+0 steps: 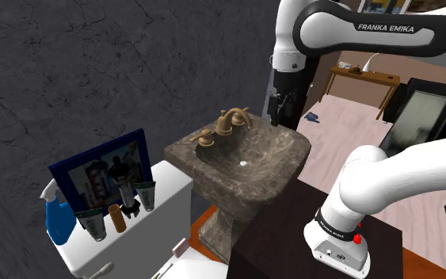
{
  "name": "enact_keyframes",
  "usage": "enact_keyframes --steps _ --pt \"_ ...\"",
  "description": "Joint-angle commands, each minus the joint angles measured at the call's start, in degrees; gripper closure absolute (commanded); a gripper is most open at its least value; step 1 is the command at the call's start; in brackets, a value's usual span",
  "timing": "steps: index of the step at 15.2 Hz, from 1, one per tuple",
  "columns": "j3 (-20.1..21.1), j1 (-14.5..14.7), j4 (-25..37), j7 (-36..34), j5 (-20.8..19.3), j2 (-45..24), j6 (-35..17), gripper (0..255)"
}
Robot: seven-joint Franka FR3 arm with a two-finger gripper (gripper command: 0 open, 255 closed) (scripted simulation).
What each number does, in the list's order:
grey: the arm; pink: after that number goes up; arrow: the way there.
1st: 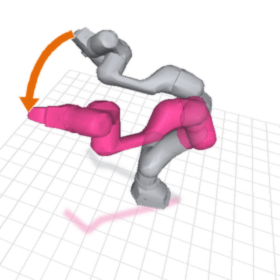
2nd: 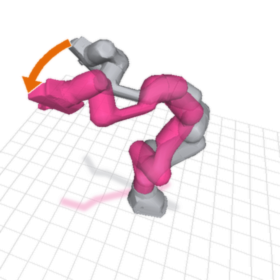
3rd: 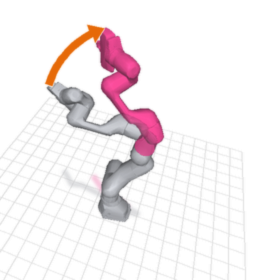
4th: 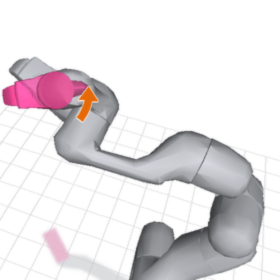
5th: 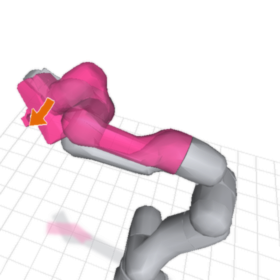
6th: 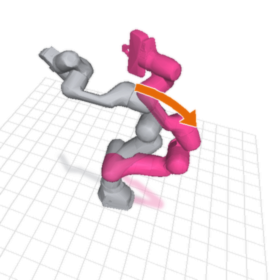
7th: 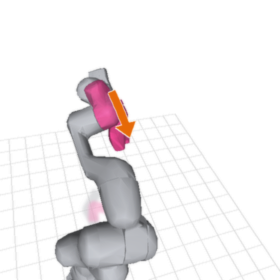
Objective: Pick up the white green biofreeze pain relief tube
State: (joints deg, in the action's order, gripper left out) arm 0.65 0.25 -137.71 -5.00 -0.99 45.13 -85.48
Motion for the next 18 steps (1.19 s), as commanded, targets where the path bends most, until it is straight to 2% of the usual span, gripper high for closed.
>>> enact_keyframes --steps 1,9,18 --pt "0.0 0.0 0.0 0.0 0.0 0.0 0.0 0" --pt "3.0 3.3 2.0 0.9 2.3 -14.3 -12.6 0" --pt "6.7 6.3 9.3 1.7 3.2 -32.0 -23.4 0"
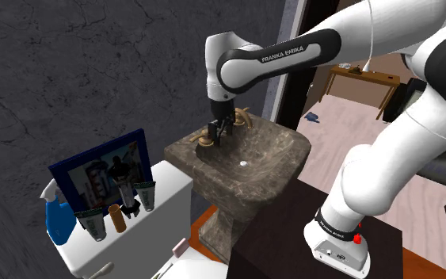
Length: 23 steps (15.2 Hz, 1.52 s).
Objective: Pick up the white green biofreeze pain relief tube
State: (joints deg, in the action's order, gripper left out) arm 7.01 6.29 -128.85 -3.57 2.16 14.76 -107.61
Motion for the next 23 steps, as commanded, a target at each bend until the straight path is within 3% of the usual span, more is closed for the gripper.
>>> enact_keyframes --steps 1,11,21,23 --pt "0.7 0.6 1.5 0.3 -0.1 -3.6 -2.2 0" --pt "4.4 4.1 16.0 0.1 -2.5 -23.9 -8.3 0" --pt "6.3 9.5 36.8 0.1 -7.0 -44.5 -8.2 0" --pt "6.2 9.6 36.2 0.0 -7.1 -45.2 -9.4 0"
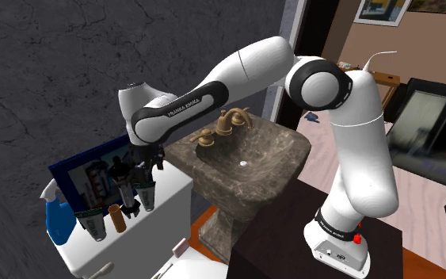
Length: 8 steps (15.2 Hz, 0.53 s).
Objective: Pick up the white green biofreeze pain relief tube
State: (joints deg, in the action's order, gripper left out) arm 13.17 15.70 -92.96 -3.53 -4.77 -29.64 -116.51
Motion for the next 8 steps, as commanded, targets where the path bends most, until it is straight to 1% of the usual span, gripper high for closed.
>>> enact_keyframes --steps 1,5,8 --pt "-0.1 0.2 0.1 -0.1 -0.3 -1.2 -1.1 0" --pt "-0.3 0.4 -0.7 -0.2 -0.6 -2.7 -3.4 0" --pt "-0.3 0.4 -0.8 -0.2 -0.7 -2.9 -3.7 0"
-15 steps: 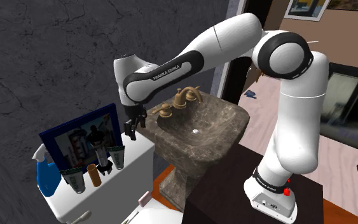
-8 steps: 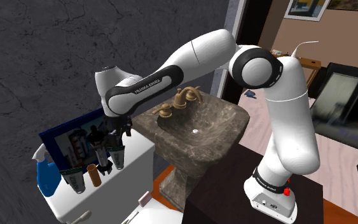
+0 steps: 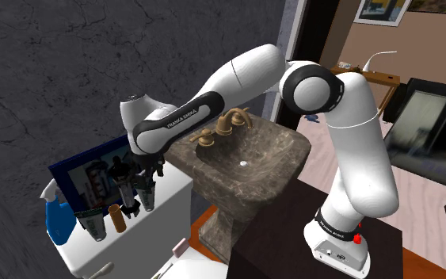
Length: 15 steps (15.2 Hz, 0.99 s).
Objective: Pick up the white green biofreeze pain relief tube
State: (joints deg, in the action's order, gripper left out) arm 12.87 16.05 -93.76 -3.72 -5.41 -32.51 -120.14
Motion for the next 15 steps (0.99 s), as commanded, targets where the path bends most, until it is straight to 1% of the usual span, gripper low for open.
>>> enact_keyframes --steps 1,10,15 --pt "0.0 0.0 0.0 0.0 0.0 -0.1 -0.1 255" --pt "0.0 0.0 0.0 0.0 0.0 -0.1 -0.1 255" --pt "0.3 -0.1 1.0 0.1 0.4 1.9 2.8 255"
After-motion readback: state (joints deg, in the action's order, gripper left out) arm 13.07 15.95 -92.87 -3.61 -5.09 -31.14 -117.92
